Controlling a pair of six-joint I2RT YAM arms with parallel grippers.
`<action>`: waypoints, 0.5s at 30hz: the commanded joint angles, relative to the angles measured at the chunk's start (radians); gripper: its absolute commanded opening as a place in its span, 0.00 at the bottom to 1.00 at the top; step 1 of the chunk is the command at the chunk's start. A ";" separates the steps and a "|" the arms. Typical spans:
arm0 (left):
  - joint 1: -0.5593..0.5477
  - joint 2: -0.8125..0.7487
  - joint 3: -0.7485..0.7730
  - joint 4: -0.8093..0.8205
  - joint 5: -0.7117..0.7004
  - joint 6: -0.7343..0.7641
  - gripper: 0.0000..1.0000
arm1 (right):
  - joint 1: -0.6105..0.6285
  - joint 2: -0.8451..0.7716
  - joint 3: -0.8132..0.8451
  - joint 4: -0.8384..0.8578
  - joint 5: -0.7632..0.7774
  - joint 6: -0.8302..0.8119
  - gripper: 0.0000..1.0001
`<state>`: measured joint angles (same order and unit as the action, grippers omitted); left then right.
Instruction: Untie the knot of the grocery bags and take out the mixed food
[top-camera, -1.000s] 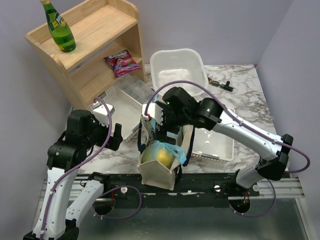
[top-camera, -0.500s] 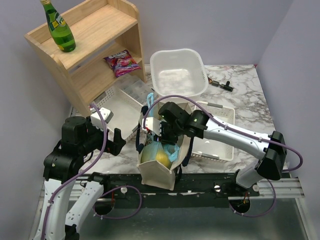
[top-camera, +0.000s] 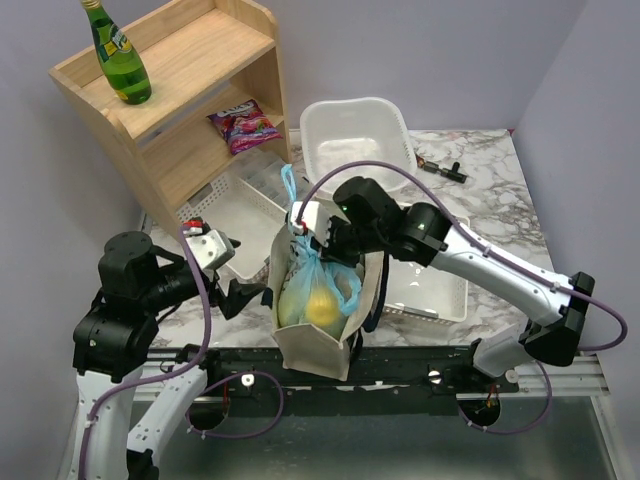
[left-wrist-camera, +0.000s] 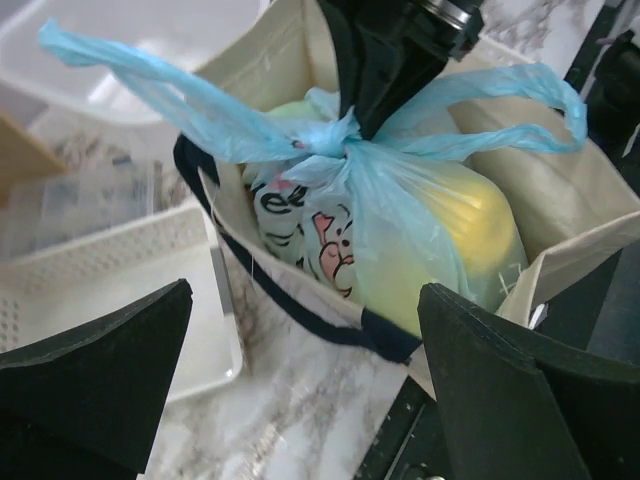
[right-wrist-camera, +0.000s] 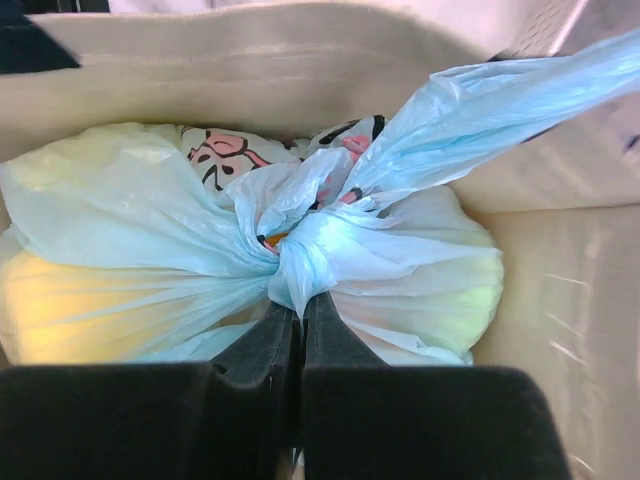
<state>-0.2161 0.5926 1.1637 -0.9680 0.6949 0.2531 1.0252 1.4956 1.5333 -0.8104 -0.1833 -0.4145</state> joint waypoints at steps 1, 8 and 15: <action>-0.010 0.056 0.086 0.099 0.213 0.137 0.99 | -0.011 -0.092 0.143 0.091 0.015 0.049 0.01; -0.061 0.201 0.212 0.169 0.152 0.040 0.98 | -0.010 -0.096 0.306 0.102 0.047 0.099 0.01; -0.167 0.227 0.212 0.289 0.100 -0.049 0.98 | -0.010 -0.104 0.363 0.109 -0.063 0.000 0.01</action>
<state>-0.3023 0.8238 1.3590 -0.7723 0.8337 0.2413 1.0187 1.4322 1.8580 -0.8055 -0.1726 -0.3607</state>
